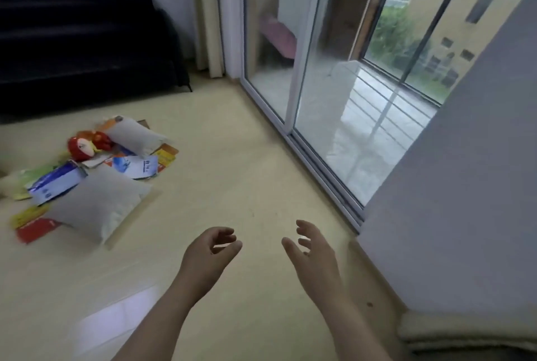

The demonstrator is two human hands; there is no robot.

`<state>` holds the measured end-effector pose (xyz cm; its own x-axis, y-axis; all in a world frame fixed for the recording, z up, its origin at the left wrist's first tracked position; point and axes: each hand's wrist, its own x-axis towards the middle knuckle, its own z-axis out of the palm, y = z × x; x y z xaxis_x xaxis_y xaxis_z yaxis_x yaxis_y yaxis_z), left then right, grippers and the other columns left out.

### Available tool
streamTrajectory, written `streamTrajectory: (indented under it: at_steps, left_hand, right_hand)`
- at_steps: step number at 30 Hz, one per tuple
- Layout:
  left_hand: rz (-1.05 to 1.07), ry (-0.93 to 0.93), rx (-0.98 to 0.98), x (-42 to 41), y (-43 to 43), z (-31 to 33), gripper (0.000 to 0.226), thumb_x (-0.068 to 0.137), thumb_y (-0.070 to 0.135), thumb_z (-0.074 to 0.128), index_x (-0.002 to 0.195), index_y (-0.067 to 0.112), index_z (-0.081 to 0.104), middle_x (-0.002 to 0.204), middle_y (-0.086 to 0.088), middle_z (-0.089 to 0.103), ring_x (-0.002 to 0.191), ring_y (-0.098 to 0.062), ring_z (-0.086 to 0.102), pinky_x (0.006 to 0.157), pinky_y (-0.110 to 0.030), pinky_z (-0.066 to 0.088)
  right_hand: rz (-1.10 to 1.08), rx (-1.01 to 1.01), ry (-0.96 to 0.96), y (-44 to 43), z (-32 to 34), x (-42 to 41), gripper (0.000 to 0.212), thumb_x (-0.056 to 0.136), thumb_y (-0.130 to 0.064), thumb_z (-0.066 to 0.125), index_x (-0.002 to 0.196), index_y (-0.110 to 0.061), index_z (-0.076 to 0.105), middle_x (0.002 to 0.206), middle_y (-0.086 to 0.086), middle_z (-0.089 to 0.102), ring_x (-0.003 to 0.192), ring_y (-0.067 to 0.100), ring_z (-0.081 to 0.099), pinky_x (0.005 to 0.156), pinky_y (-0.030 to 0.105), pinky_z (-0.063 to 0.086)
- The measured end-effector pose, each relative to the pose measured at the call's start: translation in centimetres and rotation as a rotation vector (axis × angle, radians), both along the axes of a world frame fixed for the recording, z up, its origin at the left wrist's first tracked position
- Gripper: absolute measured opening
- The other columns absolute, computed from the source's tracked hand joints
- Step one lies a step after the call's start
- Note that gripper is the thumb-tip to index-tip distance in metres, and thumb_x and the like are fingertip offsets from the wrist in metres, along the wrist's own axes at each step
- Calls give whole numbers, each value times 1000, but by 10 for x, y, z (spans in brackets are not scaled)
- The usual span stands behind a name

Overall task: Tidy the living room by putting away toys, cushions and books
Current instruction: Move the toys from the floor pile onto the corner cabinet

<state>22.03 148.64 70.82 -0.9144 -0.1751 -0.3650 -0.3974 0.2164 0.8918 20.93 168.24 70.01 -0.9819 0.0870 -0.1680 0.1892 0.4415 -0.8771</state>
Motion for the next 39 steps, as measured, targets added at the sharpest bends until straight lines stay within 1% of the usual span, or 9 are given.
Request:
streamTrajectory:
  at_steps: [3, 7, 13, 18, 23, 28, 32, 36, 39]
  left_hand:
    - [117, 16, -6, 9, -83, 4, 23, 84, 19, 69, 106, 23, 63, 104, 7, 68, 93, -10, 65, 83, -29, 50]
    - [240, 20, -25, 24, -190, 3, 25, 85, 19, 68, 110, 20, 62, 105, 6, 68, 94, -10, 63, 81, -26, 49]
    - [402, 17, -22, 31, -293, -2, 24, 85, 17, 68, 109, 17, 63, 103, 5, 68, 96, -10, 62, 90, -33, 49]
    - [457, 9, -23, 14, -352, -11, 23, 85, 19, 69, 107, 18, 64, 102, 6, 68, 98, -11, 62, 88, -31, 49]
    - [481, 7, -61, -19, -416, -17, 22, 85, 20, 69, 106, 20, 63, 102, 9, 67, 92, -10, 62, 74, -21, 47]
    - [531, 7, -93, -71, -498, -10, 19, 84, 19, 70, 102, 22, 63, 99, 9, 67, 92, -5, 62, 72, -18, 46]
    - [568, 18, -104, -98, -544, -6, 17, 84, 13, 69, 96, 23, 63, 97, 9, 67, 91, -7, 63, 72, -17, 46]
    - [572, 6, -118, -116, -586, -11, 19, 85, 11, 67, 103, 18, 64, 100, 9, 67, 93, -3, 61, 71, -13, 44]
    - [582, 8, -97, -130, -621, -14, 16, 86, 11, 66, 99, 20, 64, 100, 7, 67, 91, -5, 61, 71, -17, 45]
  right_hand:
    - [106, -20, -18, -85, -5, -10, 44, 90, -30, 64, 132, -27, 50, 124, -10, 54, 112, 11, 54, 89, 24, 43]
    - [214, -34, -31, -194, -9, -16, 44, 90, -30, 64, 132, -26, 50, 125, -9, 54, 111, 10, 53, 91, 26, 44]
    - [372, 12, -44, -308, -13, -34, 46, 90, -31, 63, 133, -28, 48, 125, -10, 53, 111, 10, 53, 90, 25, 42]
    - [439, 41, -26, -375, -17, -69, 45, 90, -30, 63, 133, -26, 49, 123, -8, 53, 110, 11, 53, 88, 25, 43]
    - [488, 40, -17, -445, -25, -112, 46, 90, -30, 64, 133, -25, 48, 125, -6, 54, 109, 12, 53, 89, 25, 43]
    - [538, 12, -22, -531, -25, -173, 47, 90, -30, 64, 134, -23, 48, 127, -5, 54, 110, 14, 54, 91, 27, 45]
    - [567, 8, -19, -584, -18, -206, 46, 90, -31, 64, 133, -26, 49, 129, -6, 54, 112, 13, 54, 93, 31, 46]
    - [600, 12, -41, -630, -20, -227, 47, 90, -32, 63, 134, -26, 48, 131, -7, 52, 115, 13, 54, 90, 27, 45]
    - [600, 33, -52, -665, -25, -242, 48, 89, -31, 63, 134, -25, 48, 132, -7, 53, 115, 14, 54, 86, 24, 42]
